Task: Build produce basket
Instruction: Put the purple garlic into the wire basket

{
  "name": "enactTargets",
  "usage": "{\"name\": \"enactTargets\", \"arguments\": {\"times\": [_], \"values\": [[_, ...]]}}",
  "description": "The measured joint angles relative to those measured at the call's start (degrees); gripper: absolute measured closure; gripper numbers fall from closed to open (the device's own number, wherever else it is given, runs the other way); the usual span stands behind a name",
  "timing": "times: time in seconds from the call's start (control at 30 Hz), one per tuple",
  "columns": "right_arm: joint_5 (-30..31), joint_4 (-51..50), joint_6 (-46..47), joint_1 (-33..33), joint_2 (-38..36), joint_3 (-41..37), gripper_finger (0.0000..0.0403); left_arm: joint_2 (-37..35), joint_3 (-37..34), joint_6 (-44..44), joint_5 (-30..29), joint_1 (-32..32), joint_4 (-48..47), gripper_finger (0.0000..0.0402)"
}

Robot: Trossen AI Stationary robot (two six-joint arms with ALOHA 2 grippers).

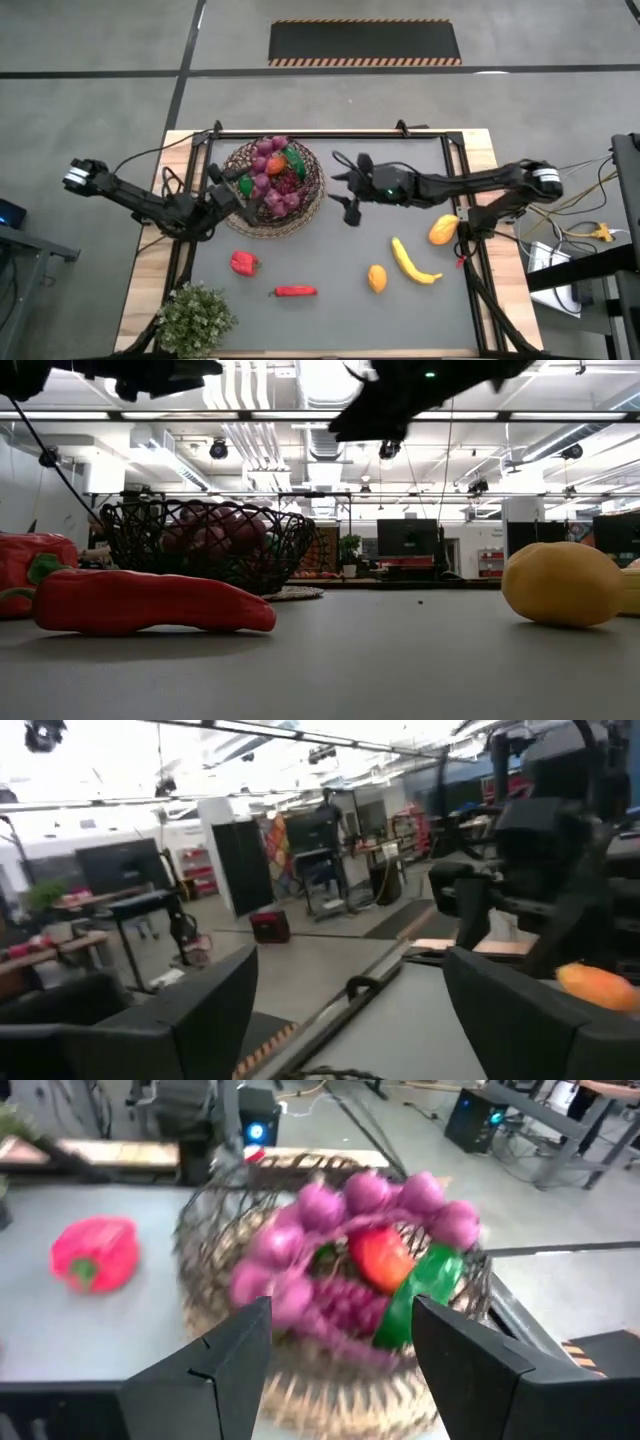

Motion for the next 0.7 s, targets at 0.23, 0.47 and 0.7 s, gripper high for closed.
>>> {"name": "enactTargets", "arguments": {"times": [0.23,0.47,0.7], "values": [[2.9,0.9,-0.6,3.8,-8.6,-12.0,0.0179,5.6,0.0,-14.3,8.9,1.8,-1.4,0.0170],[3.1,5.9,-0.6,3.8,-13.7,-18.7,0.0179,16.5,2.4,-31.7,12.8,6.7,-6.9,0.0253],[3.0,10.4,-3.4,3.8,-15.0,-21.3,0.0179,19.6,15.1,-45.4,15.9,14.4,-43.2,0.0359]]}}
